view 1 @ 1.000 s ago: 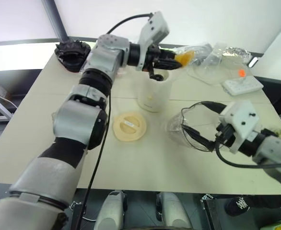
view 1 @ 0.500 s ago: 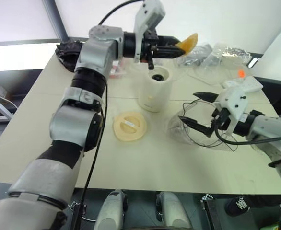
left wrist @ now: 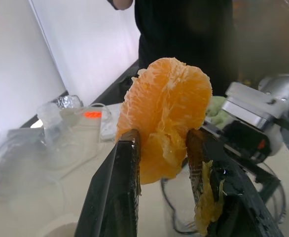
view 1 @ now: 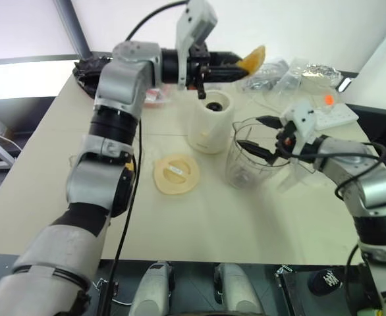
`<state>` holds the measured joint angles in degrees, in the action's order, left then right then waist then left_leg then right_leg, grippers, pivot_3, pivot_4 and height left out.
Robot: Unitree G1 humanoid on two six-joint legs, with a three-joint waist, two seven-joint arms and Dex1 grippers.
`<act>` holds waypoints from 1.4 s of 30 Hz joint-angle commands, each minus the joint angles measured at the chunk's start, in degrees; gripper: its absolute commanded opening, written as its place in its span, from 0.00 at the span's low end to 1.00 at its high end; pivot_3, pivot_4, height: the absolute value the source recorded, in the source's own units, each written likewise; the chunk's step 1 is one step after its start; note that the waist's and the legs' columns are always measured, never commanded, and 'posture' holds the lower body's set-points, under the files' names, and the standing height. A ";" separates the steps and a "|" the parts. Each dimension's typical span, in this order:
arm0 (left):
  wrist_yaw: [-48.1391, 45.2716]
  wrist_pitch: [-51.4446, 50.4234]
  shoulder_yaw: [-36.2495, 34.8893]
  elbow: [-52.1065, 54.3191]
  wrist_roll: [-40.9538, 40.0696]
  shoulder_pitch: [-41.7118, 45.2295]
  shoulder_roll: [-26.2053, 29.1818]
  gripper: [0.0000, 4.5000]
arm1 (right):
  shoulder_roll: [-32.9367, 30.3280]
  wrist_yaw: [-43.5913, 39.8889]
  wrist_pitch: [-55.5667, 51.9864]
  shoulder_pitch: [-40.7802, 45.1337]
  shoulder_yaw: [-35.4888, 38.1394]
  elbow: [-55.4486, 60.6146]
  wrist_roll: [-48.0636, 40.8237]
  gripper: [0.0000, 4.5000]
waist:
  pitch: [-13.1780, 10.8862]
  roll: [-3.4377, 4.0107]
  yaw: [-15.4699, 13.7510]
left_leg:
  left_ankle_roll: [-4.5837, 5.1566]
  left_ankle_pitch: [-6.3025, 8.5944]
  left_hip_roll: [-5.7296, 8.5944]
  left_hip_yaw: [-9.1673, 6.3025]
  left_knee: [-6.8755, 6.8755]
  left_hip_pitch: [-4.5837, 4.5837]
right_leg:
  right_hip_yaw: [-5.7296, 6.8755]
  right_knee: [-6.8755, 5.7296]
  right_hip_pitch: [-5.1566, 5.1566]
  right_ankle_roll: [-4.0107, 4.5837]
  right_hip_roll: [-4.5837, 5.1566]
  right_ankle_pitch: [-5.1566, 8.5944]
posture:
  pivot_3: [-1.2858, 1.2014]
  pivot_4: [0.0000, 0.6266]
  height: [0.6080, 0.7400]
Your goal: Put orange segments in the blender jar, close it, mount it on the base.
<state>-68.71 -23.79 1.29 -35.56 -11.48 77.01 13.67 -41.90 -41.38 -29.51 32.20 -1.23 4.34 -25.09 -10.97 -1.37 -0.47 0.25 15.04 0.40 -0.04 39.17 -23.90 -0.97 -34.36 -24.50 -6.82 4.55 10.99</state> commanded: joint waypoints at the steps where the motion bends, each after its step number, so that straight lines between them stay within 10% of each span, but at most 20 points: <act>1: 1.54 -1.81 -0.44 5.30 -2.01 0.52 0.76 0.32 | 0.27 -2.30 1.36 1.27 -0.26 -2.12 1.91 1.00 | 0.00 0.00 0.03 | 0.00 0.00 0.00 0.02 -0.01 -0.01 | 0.01 -0.01 -0.01 0.00 -0.02 0.00 | 0.52 0.24 1.00; 25: -2.05 0.22 3.46 1.40 -3.18 1.49 -2.35 0.32 | -2.87 5.97 -14.02 8.19 17.33 14.96 -5.51 1.00 | -0.06 0.12 -0.29 | 0.00 0.00 -0.01 0.02 -0.06 -0.02 | 0.02 -0.04 -0.05 -0.01 -0.03 -0.01 | 0.52 0.24 1.00; 36: -5.90 12.76 7.44 -20.21 2.68 7.75 -8.46 0.32 | 2.33 18.51 -33.01 -23.77 44.12 51.45 -18.14 1.00 | -0.04 0.20 -1.68 | 0.04 0.02 0.13 -0.09 -0.02 -0.43 | 0.06 0.05 -0.28 -0.02 0.06 -0.01 | 0.52 0.24 1.00; 42: -5.01 19.37 7.83 -31.11 6.62 11.56 -12.05 0.32 | 2.77 33.64 -25.18 -40.55 49.02 55.66 -34.99 1.00 | -0.01 0.24 -1.68 | 0.05 0.02 0.03 -0.09 0.03 -0.34 | 0.03 0.09 -0.20 0.21 0.05 0.10 | 0.52 0.24 1.00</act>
<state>-73.91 -6.58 9.47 -65.67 -5.65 86.48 2.21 -37.73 -11.77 -58.43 -7.32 45.38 58.61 -55.74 -10.98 -1.13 -2.15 0.29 15.06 0.36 -0.13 39.22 -24.22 -0.98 -34.25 -24.69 -6.60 4.64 11.09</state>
